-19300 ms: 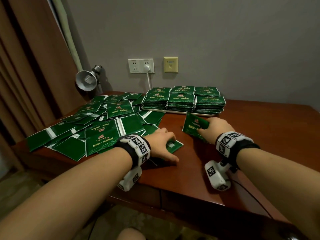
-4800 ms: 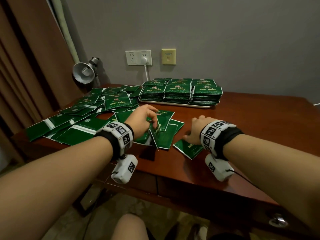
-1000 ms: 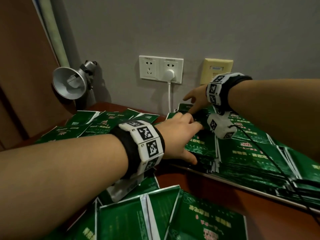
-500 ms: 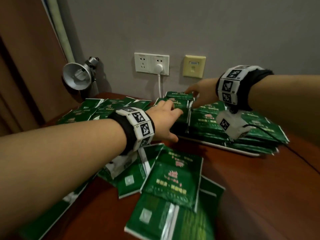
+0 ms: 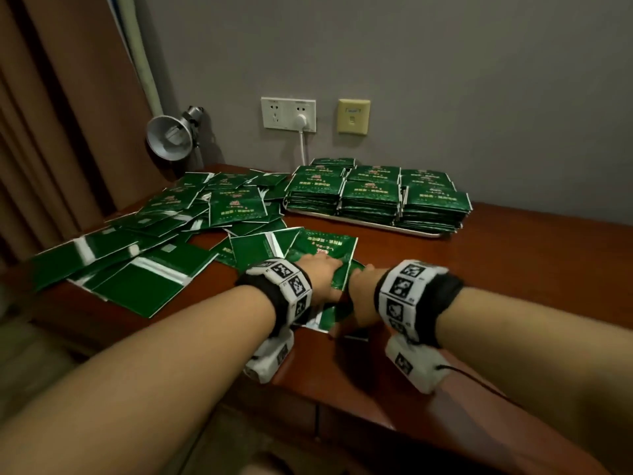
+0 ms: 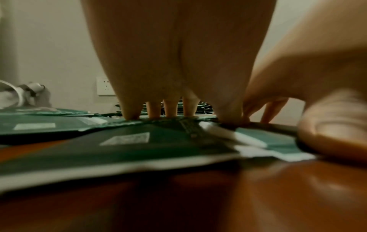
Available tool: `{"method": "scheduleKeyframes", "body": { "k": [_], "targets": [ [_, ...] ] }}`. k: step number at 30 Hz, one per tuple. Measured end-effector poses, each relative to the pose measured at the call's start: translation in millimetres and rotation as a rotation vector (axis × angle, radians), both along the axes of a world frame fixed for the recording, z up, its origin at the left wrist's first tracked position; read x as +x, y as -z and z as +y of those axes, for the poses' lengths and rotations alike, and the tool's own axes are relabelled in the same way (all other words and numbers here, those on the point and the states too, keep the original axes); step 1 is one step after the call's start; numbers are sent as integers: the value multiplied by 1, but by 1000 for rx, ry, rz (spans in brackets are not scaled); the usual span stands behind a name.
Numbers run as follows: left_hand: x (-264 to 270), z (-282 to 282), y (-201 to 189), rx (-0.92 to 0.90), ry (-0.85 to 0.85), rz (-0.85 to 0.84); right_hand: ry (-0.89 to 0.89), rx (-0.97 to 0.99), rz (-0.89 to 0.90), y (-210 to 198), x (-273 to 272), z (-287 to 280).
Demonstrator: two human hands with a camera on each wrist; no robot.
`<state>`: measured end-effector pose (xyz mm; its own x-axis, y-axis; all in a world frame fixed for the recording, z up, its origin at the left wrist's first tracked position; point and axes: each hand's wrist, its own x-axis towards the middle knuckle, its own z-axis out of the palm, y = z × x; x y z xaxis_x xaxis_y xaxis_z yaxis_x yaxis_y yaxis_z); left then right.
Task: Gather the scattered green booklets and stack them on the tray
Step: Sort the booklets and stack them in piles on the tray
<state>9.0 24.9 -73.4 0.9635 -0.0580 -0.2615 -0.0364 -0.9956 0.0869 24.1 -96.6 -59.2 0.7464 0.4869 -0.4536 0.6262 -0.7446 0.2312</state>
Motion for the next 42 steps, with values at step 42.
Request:
{"method": "scheduleKeyframes", "body": {
  "k": [42],
  "targets": [
    [-7,5,2,23,-111,-189,666,438,21,6,-2,6]
  ]
}}
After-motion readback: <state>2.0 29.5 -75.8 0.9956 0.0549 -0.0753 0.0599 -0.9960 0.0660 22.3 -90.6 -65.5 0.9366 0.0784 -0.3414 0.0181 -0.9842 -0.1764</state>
